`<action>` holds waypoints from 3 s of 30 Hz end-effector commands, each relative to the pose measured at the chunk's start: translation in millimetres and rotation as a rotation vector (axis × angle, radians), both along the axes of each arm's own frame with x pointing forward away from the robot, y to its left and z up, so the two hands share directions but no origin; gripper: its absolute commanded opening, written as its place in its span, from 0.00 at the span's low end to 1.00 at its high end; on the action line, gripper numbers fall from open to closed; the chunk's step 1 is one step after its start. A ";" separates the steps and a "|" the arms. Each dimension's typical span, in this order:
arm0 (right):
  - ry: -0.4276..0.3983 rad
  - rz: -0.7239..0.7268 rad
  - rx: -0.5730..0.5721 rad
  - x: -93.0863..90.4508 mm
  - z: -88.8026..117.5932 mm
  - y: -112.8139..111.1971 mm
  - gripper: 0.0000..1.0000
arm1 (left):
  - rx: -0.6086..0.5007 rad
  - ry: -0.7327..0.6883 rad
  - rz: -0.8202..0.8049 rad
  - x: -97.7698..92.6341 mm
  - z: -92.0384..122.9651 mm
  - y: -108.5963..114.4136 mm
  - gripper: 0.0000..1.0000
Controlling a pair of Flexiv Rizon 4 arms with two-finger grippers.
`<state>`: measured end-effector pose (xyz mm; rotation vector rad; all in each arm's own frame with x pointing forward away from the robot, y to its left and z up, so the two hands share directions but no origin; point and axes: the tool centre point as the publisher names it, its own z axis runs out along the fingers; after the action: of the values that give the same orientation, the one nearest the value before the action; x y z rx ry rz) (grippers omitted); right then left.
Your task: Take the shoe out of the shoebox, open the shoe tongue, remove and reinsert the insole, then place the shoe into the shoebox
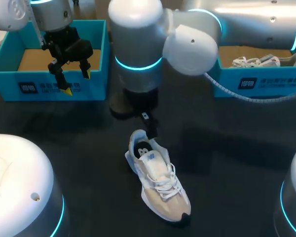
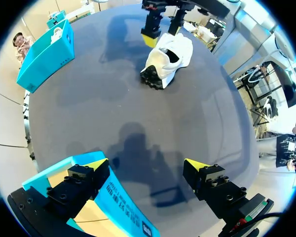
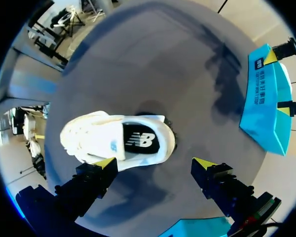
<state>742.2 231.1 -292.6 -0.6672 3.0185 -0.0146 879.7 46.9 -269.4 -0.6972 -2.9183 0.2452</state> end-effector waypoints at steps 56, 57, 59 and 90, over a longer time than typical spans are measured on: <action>0.053 0.181 0.097 32.2 -100.1 35.2 0.43 | 0.002 -0.001 0.000 0.1 0.2 0.2 1.00; 0.055 0.180 0.096 32.0 -100.6 35.5 0.45 | 0.002 -0.001 0.000 0.1 0.2 0.2 1.00; 0.056 0.178 0.098 30.3 -101.8 35.4 0.45 | 0.002 -0.001 0.000 0.1 0.2 0.2 1.00; 0.057 0.068 0.119 14.6 -103.3 26.8 0.00 | 0.002 -0.001 0.000 0.1 0.2 0.2 1.00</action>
<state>761.8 261.9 -399.5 -0.7886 3.0293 0.1994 879.7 47.0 -269.4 -0.6969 -2.9184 0.2452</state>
